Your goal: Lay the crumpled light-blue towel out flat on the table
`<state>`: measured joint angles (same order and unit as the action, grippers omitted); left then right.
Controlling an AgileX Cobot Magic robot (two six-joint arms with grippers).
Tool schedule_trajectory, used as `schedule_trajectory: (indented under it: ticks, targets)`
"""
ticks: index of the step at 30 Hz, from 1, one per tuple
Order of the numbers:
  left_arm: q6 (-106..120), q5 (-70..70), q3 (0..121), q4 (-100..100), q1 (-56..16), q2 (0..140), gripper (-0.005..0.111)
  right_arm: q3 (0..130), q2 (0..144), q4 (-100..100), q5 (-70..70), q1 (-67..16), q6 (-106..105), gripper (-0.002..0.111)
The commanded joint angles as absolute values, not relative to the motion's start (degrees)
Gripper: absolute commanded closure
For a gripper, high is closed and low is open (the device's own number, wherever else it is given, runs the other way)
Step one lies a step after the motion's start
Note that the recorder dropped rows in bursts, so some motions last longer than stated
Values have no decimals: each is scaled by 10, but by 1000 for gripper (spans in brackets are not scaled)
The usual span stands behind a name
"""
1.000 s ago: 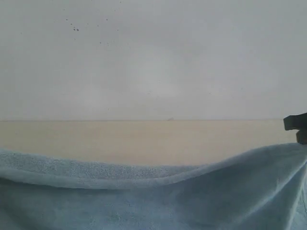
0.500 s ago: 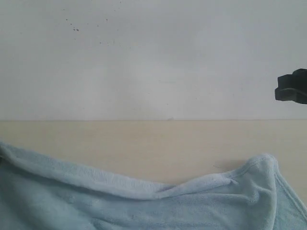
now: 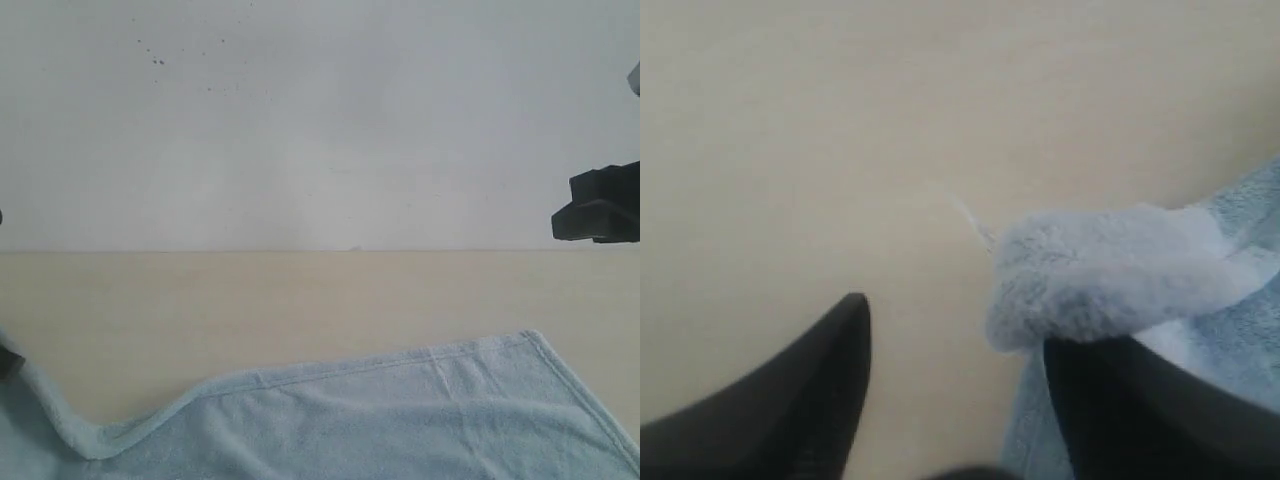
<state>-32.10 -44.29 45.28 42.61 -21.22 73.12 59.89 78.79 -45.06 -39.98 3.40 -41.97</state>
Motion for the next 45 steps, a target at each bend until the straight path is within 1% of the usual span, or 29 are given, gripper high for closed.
schedule_trajectory:
  ticks: [1,3,4,9,19,23,26,31,34,39,45]
  targets:
    - [-281,-454,469,388,-209,730,52,600,784,-451,-424,34,-446,75]
    - [-288,-463,469,383,-209,716,52,600,784,-450,-442,34,-455,83]
    - [-290,-463,469,383,-209,711,52,600,784,-450,-446,34,-455,84]
    - [-249,-507,461,343,-209,678,52,559,784,-459,-438,34,-474,84]
    - [-258,-496,421,352,-209,649,52,470,784,-472,-419,34,-470,84]
    - [-258,-491,389,352,-209,642,52,440,784,-514,-419,33,-498,84]
    - [-259,-489,363,352,-209,626,52,430,784,-537,-422,11,-522,84]
    - [-259,-493,351,352,-209,573,52,430,784,-540,-429,-62,-544,84]
    - [-253,-520,351,366,-209,533,52,430,784,-569,-415,-93,-554,84]
    - [-253,-518,328,398,-209,473,52,430,784,-615,-423,-99,-554,84]
    - [-278,-477,286,399,-209,446,52,430,784,-629,-443,-99,-559,84]
